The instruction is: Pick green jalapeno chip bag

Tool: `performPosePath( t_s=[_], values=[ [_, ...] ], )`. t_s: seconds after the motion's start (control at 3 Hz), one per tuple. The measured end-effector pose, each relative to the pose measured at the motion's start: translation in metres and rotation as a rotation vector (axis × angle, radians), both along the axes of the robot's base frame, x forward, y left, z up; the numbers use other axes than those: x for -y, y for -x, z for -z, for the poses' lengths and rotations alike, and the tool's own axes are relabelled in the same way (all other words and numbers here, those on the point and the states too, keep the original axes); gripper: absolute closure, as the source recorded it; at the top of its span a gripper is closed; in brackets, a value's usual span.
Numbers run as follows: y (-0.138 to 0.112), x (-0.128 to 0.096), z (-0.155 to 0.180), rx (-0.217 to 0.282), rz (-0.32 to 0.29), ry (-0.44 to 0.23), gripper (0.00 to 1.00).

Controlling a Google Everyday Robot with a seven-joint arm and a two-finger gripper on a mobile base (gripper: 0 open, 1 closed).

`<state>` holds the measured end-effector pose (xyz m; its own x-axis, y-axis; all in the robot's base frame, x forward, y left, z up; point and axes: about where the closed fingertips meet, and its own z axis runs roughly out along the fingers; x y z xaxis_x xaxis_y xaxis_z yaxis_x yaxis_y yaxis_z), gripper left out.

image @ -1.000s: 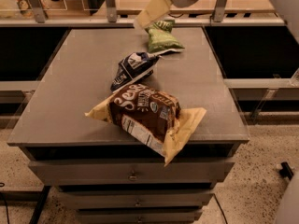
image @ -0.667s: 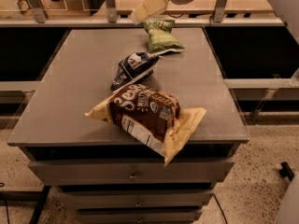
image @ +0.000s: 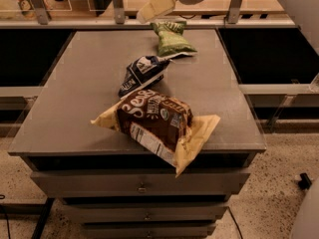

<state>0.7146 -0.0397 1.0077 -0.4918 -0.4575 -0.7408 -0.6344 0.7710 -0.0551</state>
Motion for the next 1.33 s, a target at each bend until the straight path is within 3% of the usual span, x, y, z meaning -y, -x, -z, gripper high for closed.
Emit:
performPosePath(
  t_s=[0.67, 1.0, 1.33],
  values=[
    [-0.074, 0.012, 0.014, 0.073, 0.255, -0.008, 0.0],
    [-0.121, 0.035, 0.03, 0.092, 0.394, 0.092, 0.0],
    [-0.121, 0.034, 0.031, 0.092, 0.393, 0.091, 0.0]
  ],
)
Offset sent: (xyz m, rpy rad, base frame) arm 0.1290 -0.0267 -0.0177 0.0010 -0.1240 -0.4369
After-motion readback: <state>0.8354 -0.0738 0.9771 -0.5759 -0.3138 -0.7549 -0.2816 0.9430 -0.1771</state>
